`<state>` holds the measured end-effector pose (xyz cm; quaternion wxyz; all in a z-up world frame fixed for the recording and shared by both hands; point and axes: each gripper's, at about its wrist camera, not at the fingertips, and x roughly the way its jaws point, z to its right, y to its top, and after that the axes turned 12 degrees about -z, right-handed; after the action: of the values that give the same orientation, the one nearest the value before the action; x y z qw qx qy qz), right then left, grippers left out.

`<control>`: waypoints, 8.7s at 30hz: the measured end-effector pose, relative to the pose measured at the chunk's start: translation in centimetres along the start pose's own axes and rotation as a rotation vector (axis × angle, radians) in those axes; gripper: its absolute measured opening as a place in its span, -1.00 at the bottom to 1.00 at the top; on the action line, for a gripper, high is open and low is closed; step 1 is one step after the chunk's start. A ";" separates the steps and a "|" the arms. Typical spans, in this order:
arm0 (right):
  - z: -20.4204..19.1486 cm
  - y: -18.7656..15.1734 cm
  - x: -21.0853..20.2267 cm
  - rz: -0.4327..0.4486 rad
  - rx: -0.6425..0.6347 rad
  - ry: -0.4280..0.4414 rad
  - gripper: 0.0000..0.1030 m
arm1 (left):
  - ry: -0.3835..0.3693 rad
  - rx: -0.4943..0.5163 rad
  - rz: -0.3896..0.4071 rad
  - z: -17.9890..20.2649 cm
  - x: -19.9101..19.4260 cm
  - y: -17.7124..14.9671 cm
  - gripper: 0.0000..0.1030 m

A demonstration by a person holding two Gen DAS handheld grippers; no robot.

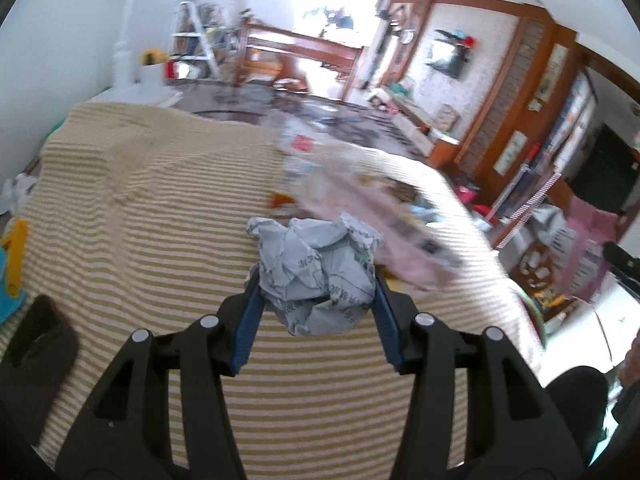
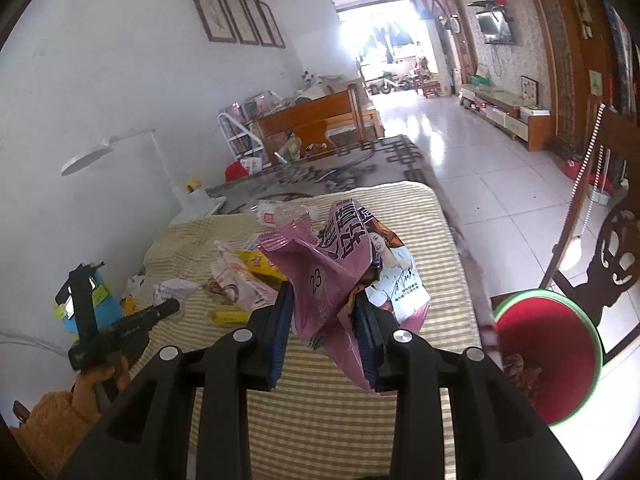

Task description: Collect trash

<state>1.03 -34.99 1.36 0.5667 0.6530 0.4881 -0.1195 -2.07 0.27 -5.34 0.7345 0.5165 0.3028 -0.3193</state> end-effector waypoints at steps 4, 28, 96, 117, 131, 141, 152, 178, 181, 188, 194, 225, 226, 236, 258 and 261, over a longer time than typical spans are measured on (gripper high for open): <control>1.6 -0.7 -0.5 0.006 0.029 -0.009 -0.43 | -0.085 0.044 -0.015 4.3 0.6 0.3 -0.05; 13.1 -5.4 -2.0 0.049 0.353 -0.065 -0.41 | -0.317 0.304 -0.145 22.2 7.6 3.1 -0.04; -0.6 0.2 4.2 -0.032 0.174 0.191 0.44 | -0.086 -0.399 -0.205 2.1 11.3 6.1 0.81; -0.4 0.4 4.0 -0.023 0.194 0.209 0.44 | -0.224 -0.376 -0.195 -0.9 9.8 6.3 -0.52; -0.9 0.4 4.8 -0.054 0.182 0.151 0.44 | -0.368 -0.153 -0.027 0.0 -4.4 6.4 -0.62; -0.8 0.4 5.0 -0.067 0.177 0.142 0.44 | -0.333 -0.185 -0.062 -4.7 -7.9 4.2 -0.61; -1.9 0.8 6.9 -0.191 0.099 0.182 0.44 | -0.429 -0.116 -0.290 0.3 1.6 2.9 -0.59; -7.2 0.4 19.9 -0.694 -0.159 0.161 0.31 | -0.189 -0.317 -0.263 -3.7 6.7 -0.5 0.50; -6.8 0.8 19.7 -0.685 -0.123 0.202 -0.05 | -0.185 -0.325 -0.261 -3.3 6.9 -0.4 0.50; -0.2 3.0 15.0 -0.398 0.212 0.437 -0.12 | -0.180 -0.360 -0.267 -2.8 7.2 -1.2 0.50; 3.5 2.7 14.3 -0.335 0.384 0.448 -0.11 | -0.139 -0.371 -0.318 -0.4 10.0 -1.1 0.50; 1.7 2.6 14.9 -0.382 0.279 0.401 -0.07 | 0.021 -0.077 -0.121 5.0 6.4 0.3 -0.54; 1.8 2.6 14.8 -0.378 0.281 0.404 -0.07 | 0.013 -0.079 -0.113 5.1 6.0 0.4 -0.54; 2.2 2.7 13.8 -0.341 0.298 0.442 -0.07 | -0.021 -0.056 -0.061 6.7 2.8 1.4 -0.54; 8.1 1.7 7.3 -0.065 0.479 0.557 -0.07 | -0.077 0.127 -0.080 14.7 3.0 1.6 -0.54; 9.4 1.3 6.6 -0.029 0.517 0.590 -0.07 | -0.109 0.132 -0.094 15.6 3.5 1.6 -0.54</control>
<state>9.01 -39.56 -5.58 0.2169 0.7736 0.5930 -0.0537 3.10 -14.66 -2.73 0.6986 0.5309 0.2646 -0.4001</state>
